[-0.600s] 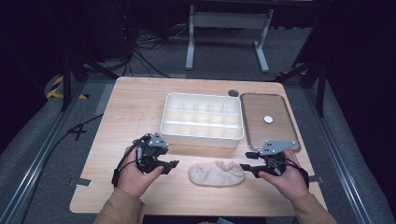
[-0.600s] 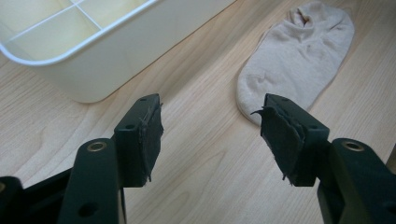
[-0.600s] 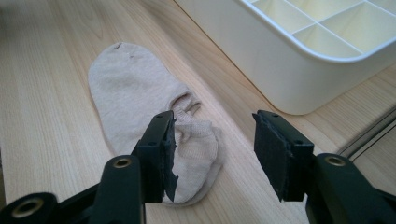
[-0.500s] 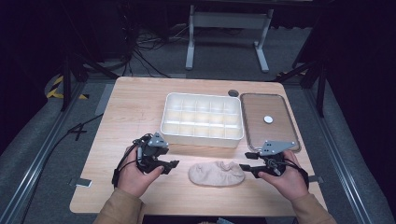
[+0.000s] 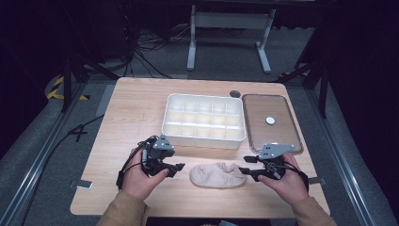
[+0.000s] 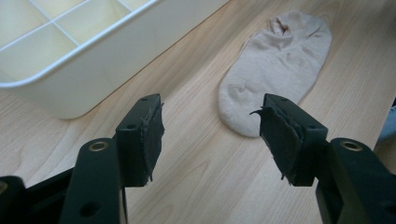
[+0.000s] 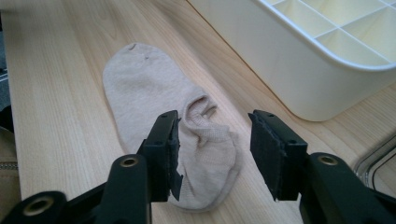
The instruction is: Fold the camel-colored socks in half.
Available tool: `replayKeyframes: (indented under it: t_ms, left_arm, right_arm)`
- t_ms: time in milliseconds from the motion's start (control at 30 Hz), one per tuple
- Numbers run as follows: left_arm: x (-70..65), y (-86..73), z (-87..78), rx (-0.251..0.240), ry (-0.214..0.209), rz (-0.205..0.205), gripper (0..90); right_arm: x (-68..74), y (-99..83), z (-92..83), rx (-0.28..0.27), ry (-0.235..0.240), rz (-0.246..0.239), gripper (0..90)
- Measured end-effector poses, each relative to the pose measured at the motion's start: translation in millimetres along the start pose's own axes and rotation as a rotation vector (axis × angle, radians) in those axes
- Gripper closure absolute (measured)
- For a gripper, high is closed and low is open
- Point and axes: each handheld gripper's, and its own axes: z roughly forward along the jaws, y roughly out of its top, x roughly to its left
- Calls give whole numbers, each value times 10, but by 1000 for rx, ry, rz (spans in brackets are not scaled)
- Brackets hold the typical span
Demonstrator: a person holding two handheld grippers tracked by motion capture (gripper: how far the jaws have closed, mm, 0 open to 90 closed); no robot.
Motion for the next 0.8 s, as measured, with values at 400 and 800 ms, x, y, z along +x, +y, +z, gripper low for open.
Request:
replayKeyframes:
  t_ms: [400,800]
  left_arm:
    - [-79,28,63,-4,-34,5,406]
    - [-97,-13,110,13,-19,1,400]
  right_arm:
    - [28,31,-46,-67,38,83,867]
    - [156,76,270,-16,59,12,893]
